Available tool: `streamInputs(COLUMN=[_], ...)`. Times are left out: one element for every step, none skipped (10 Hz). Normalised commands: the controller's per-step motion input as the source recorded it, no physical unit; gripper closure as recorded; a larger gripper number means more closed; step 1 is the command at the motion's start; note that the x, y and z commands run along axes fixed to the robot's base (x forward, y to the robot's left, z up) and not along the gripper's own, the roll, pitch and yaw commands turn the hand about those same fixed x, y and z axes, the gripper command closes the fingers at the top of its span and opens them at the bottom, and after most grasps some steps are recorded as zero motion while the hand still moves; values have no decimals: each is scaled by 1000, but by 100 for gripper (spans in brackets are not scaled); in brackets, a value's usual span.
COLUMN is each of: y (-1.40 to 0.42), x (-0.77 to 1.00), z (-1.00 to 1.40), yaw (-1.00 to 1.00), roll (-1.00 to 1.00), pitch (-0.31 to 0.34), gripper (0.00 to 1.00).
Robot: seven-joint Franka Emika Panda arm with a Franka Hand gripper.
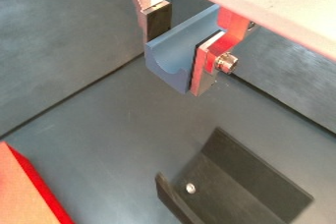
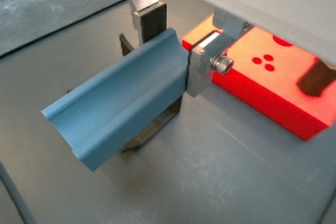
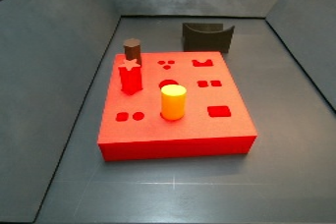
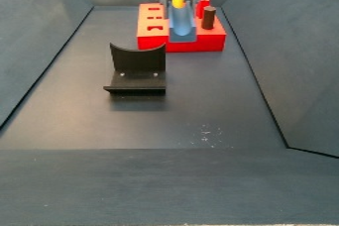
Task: Pick up the arch object. Move up. Place the arch object on the fixture. Regrasp the arch object. Move to above the board. Insert the arch object.
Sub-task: Place the arch object on the fixture.
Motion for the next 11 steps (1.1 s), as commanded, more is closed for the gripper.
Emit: streamInputs(y=[-92,-74,-48,-38,-214,-157,-57,-31,6,23,33], x=[1000,1000,1000,1000,901,787,659,592,463,397,341], z=[-25,-19,-7,-7,337,303,182,109,38,29,8], yaw=[18,24,26,26,-43,-51,-53,-53,-49,-48,-49], roll=[-30,-32,-35,-36,-1000,-1000,-1000,-1000,-1000,-1000,-1000], pitch=[152,159,168,173,-133,-129,-108,-96,-56,-27,0], gripper=[100,100,100,100,100,100,100,100,100,100,100])
